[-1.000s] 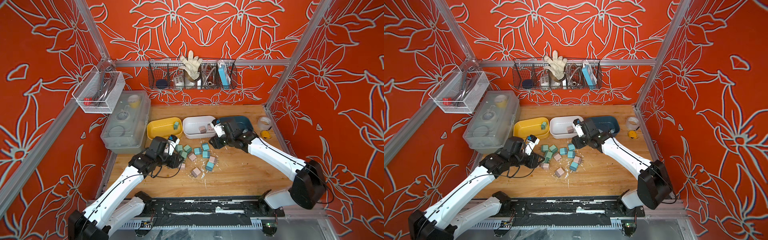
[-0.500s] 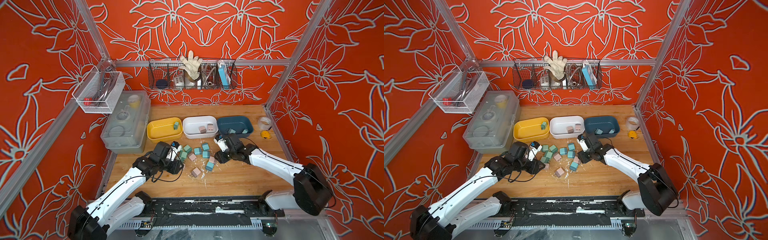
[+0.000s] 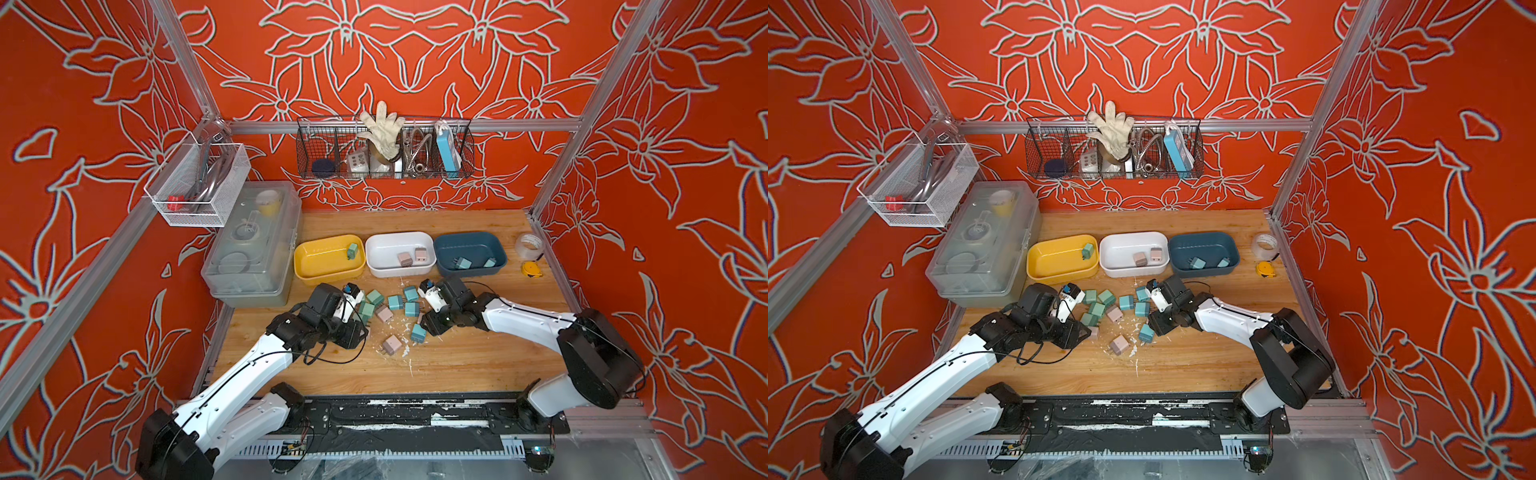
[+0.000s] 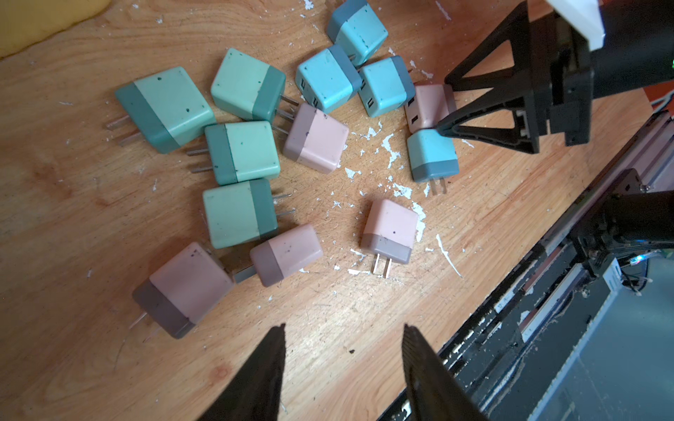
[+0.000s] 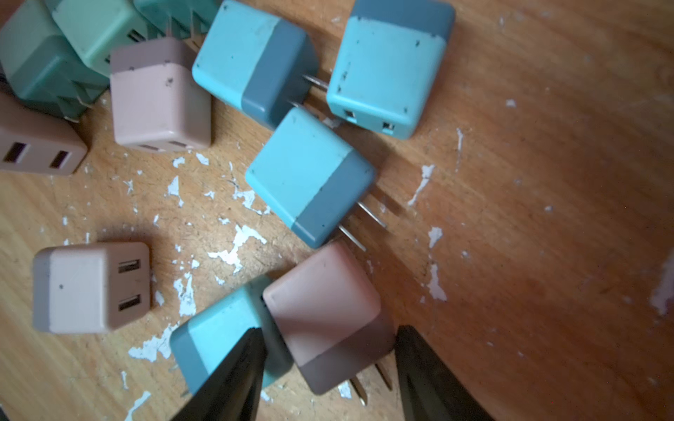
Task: Place the plugs by color into the storage box
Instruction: Pick up the plug from the center of the board.
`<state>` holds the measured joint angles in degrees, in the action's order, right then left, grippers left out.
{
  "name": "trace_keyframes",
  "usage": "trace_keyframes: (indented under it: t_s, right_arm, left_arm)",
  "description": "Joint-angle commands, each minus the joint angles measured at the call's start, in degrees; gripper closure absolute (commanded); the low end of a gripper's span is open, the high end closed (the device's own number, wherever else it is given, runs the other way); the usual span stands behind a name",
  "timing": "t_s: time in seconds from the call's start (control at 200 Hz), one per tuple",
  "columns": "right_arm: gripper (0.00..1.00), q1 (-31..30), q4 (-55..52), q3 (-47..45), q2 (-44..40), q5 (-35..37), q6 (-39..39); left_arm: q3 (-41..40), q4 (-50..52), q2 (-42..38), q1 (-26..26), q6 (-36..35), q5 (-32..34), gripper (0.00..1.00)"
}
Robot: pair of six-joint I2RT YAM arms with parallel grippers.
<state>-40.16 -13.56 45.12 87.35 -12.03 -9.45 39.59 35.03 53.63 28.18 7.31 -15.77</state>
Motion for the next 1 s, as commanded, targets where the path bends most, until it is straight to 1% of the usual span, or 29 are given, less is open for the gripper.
trace_keyframes:
  t_s: [0.0, 0.28, 0.455, 0.591, 0.696, 0.851, 0.996]
  right_arm:
    - [0.38, -1.3, -1.2, 1.3, 2.4, 2.2, 0.9]
    - [0.39, -1.7, -1.3, 2.3, 3.9, 3.7, 0.5]
    - [0.34, -1.7, -2.0, 3.2, 5.4, 5.1, -0.2]
    - [0.33, -1.8, -2.1, 3.5, 5.8, 5.3, -0.6]
    - [0.34, -1.8, -2.4, 3.6, 5.8, 5.9, -0.9]
    - [0.40, -1.8, -2.8, 3.5, 5.7, 7.5, -1.7]
    - [0.43, -1.7, -2.6, 3.4, 5.4, 7.4, -2.3]
  left_arm:
    - [0.3, -0.6, -0.5, 0.4, -0.3, -0.5, 0.47]
    - [0.4, -0.6, -0.4, 0.4, -0.4, -0.6, 0.47]
    - [0.4, -0.6, -0.5, 0.4, -0.5, -0.6, 0.47]
    - [0.4, -0.6, -0.4, 0.4, -0.5, -0.5, 0.47]
    - [0.4, -0.6, -0.4, 0.4, -0.5, -0.5, 0.47]
    - [0.3, -0.6, -0.4, 0.4, -0.5, -0.6, 0.47]
    - [0.4, -0.7, -0.2, 0.4, -0.5, -0.7, 0.47]
